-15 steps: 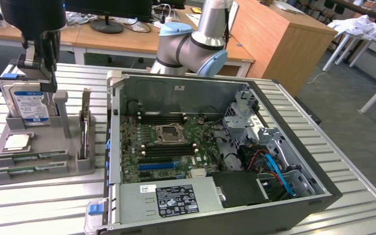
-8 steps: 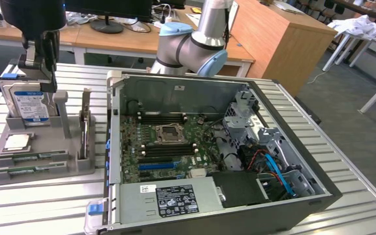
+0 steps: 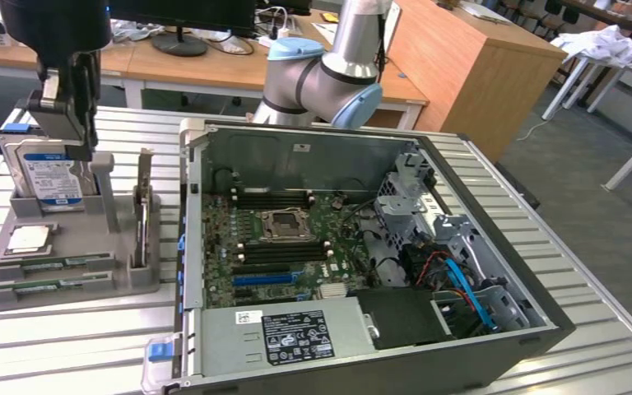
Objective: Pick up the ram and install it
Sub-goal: 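Pick up the ram and move it above insertion slot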
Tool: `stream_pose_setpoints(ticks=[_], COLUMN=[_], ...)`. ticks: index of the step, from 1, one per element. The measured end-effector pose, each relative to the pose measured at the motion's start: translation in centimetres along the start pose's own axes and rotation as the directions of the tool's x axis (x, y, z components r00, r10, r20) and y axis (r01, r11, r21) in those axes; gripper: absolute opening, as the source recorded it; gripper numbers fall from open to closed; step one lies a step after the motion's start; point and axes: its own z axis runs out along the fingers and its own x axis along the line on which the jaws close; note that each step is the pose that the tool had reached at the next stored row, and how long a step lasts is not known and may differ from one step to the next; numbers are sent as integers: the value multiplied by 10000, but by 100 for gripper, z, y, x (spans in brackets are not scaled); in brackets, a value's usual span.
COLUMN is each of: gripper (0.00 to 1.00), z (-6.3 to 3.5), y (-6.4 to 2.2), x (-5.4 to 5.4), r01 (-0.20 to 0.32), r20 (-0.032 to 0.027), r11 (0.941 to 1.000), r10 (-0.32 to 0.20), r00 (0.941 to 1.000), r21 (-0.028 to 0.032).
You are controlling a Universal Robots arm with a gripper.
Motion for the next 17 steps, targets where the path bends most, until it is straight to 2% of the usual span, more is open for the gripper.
stream_pose_setpoints(ticks=[1,2,17], gripper=[29,36,36], z=[0,0,59], y=[0,0,54], x=[0,0,3], r01=[0,0,0], r20=[0,0,0], r11=[10000,10000,10000], r10=[0,0,0], r00=[10000,10000,10000], r21=[-1,0,0])
